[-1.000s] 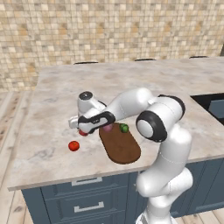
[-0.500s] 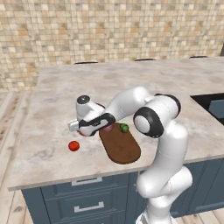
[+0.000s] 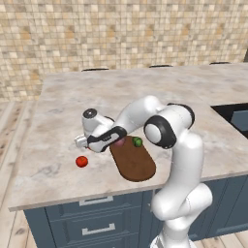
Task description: Place the avocado, onion, tomato, and bell pepper on the cutting board.
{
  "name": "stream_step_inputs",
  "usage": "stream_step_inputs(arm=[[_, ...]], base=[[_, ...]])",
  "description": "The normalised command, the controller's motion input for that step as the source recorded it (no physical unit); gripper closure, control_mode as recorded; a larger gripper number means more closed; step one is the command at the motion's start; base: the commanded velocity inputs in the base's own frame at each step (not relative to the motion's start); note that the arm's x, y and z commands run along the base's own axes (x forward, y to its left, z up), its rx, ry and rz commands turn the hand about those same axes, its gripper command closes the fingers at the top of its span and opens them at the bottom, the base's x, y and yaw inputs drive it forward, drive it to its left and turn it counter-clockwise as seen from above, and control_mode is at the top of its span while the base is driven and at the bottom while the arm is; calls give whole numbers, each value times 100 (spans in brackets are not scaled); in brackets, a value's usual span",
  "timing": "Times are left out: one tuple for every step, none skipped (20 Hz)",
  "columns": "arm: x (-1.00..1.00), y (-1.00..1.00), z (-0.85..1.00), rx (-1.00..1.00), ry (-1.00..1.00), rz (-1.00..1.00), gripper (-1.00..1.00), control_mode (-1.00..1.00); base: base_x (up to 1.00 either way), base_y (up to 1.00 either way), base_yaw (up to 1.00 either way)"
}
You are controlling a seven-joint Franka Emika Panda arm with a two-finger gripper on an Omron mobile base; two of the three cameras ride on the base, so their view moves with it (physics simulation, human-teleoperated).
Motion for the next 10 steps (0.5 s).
stream_step_inputs(arm=[[19, 1, -21, -2, 0, 0, -100, -100], [19, 1, -22, -2, 0, 0, -100, -100], [18, 3, -22, -2, 0, 0, -100, -100], [18, 4, -24, -2, 0, 0, -100, -100], [18, 4, -24, -2, 0, 0, -100, -100], [17, 5, -23, -2, 0, 0, -100, -100], [17, 5, -21, -2, 0, 0, -100, -100], [16, 7, -16, -2, 0, 0, -100, -100], [11, 6, -10, -2, 0, 0, 100, -100], [8, 5, -1, 0, 0, 0, 100, -100]], base=[[0, 0, 0], [0, 0, 0], [0, 0, 0], [0, 0, 0], [0, 0, 0], [0, 0, 0], [0, 0, 0], [0, 0, 0], [0, 0, 0], [0, 0, 0]])
